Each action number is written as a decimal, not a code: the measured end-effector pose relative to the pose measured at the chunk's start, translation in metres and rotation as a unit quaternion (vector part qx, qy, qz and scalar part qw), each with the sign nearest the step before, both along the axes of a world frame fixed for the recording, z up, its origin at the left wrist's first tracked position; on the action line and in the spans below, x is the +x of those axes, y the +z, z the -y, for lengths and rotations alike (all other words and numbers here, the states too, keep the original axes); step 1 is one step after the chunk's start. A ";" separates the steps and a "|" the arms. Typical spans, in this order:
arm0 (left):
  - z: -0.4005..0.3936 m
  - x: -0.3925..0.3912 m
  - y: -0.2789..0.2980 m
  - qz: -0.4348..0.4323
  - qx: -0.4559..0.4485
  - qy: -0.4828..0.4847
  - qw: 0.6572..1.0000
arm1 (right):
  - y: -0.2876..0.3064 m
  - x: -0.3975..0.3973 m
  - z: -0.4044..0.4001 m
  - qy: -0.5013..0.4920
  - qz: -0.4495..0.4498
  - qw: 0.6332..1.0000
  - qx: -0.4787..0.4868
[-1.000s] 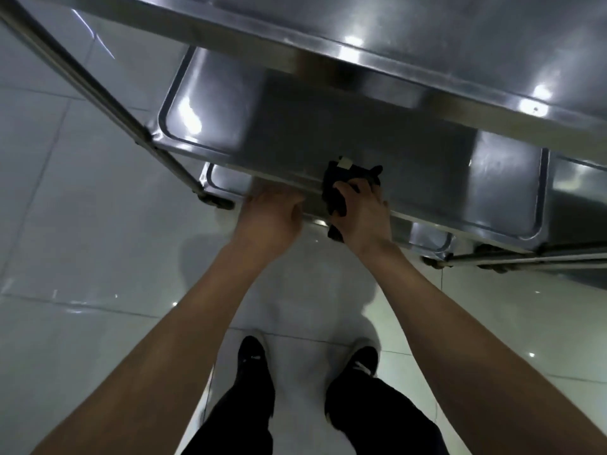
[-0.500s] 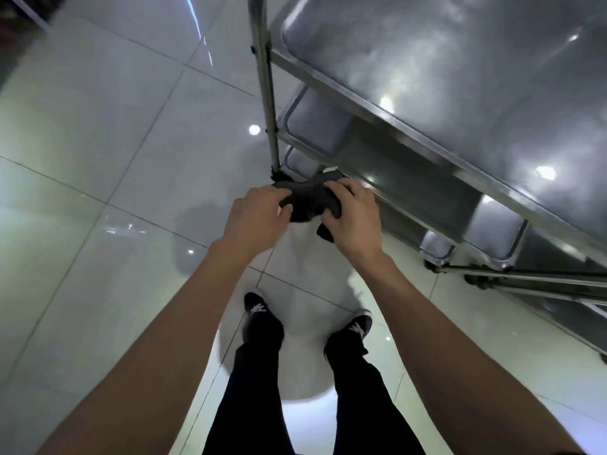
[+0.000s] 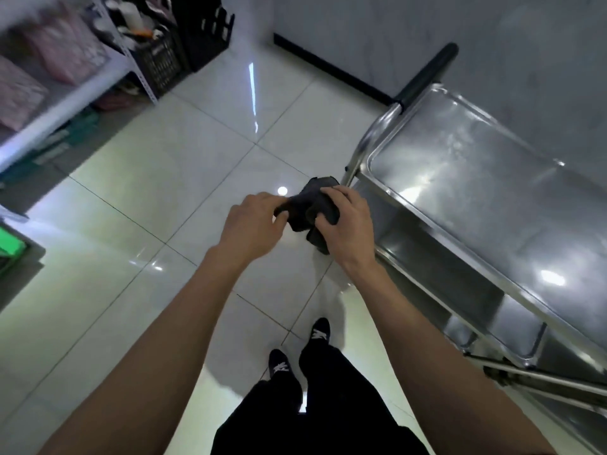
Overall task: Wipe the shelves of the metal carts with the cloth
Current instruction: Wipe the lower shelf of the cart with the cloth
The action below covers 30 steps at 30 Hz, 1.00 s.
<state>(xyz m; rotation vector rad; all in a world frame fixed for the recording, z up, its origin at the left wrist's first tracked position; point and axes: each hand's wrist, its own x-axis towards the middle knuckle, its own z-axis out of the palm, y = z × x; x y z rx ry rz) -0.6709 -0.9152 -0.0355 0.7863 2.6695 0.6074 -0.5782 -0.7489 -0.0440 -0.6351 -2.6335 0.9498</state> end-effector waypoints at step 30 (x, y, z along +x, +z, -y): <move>-0.112 -0.452 0.004 -0.028 -0.093 -0.032 0.995 | 0.010 -0.448 -0.128 0.041 0.041 0.994 0.089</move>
